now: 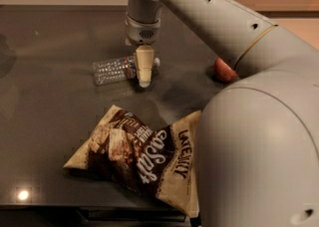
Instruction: Pick water bottle
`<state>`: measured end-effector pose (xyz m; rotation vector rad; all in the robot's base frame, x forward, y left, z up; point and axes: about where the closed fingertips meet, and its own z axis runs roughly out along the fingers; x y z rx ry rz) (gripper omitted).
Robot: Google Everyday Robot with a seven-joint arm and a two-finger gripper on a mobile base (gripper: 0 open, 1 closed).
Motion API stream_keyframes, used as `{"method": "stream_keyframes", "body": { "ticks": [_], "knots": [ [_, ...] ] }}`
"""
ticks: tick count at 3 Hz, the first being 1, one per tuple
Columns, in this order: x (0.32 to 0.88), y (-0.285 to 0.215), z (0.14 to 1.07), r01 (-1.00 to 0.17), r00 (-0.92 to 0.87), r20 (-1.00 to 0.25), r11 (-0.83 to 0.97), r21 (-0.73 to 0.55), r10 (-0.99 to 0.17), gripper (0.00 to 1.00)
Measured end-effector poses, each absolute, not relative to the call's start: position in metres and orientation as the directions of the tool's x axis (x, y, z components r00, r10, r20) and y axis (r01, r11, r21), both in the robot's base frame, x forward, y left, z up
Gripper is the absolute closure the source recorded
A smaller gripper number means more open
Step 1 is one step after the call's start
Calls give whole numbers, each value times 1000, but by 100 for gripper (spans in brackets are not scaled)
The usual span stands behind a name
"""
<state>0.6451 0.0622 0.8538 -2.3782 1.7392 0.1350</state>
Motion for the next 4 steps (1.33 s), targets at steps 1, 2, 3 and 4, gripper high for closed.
{"method": "stream_keyframes", "body": {
  "ticks": [1, 2, 3, 4],
  "knots": [
    [643, 70, 849, -944, 327, -174, -315, -92, -929, 0],
    [646, 77, 848, -938, 345, -159, -335, -86, -925, 18],
    [648, 81, 851, -933, 358, -144, -349, -85, -923, 41],
    [649, 80, 855, -930, 367, -132, -357, -88, -921, 64]
  ]
}}
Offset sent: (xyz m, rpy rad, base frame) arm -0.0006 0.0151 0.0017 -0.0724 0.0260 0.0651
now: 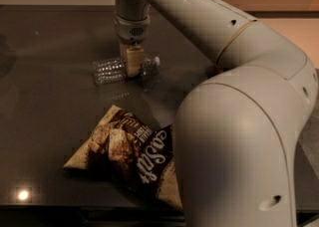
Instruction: Pick water bottle
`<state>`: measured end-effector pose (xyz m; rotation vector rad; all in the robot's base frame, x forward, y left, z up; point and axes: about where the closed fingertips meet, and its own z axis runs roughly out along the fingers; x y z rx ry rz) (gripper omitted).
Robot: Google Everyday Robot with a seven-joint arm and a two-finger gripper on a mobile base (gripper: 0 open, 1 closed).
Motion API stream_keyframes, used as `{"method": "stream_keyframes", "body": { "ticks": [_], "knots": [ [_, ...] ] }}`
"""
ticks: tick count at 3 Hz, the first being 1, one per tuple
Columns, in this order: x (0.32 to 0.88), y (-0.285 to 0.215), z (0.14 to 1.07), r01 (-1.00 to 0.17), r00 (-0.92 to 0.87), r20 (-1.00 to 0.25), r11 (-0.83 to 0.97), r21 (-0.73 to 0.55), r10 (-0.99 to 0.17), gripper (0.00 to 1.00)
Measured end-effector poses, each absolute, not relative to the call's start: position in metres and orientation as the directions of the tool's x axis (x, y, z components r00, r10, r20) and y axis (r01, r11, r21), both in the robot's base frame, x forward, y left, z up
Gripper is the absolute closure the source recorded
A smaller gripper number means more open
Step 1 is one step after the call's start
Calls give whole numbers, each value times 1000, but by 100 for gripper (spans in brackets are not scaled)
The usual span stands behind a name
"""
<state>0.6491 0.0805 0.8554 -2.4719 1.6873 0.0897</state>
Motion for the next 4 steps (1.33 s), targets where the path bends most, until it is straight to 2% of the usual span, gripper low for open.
{"method": "stream_keyframes", "body": {
  "ticks": [1, 2, 4],
  "knots": [
    [647, 76, 869, -923, 382, -120, -371, -101, -916, 87],
    [641, 67, 898, -903, 420, -100, -406, -139, -902, 100],
    [628, 59, 964, -838, 519, -73, -489, -244, -852, 100]
  ]
}}
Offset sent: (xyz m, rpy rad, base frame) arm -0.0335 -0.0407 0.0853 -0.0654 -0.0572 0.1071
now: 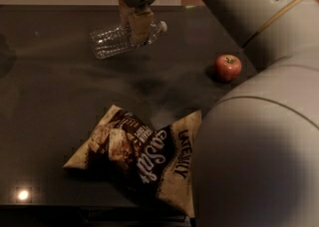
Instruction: Pick water bottle
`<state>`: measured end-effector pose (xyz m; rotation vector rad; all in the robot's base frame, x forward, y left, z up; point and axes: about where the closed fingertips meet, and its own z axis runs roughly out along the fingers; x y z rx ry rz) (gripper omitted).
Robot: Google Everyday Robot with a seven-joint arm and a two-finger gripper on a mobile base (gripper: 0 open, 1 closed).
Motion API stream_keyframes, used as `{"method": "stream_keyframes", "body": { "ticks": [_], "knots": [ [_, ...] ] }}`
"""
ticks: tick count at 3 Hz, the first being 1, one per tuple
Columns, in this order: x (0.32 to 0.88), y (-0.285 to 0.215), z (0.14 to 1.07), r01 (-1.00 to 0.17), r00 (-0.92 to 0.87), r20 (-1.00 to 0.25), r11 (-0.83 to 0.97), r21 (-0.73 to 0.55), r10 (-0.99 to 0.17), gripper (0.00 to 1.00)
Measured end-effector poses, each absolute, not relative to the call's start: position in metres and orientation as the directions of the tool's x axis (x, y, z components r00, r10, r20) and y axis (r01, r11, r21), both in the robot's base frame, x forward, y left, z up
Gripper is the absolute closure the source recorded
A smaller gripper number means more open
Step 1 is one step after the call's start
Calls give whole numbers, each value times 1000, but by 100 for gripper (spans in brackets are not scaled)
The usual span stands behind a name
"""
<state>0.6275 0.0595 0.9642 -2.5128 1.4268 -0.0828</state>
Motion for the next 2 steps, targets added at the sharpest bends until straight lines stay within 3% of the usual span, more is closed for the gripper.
{"method": "stream_keyframes", "body": {
  "ticks": [2],
  "knots": [
    [635, 65, 1004, -771, 582, -53, -530, -354, -812, 100]
  ]
}}
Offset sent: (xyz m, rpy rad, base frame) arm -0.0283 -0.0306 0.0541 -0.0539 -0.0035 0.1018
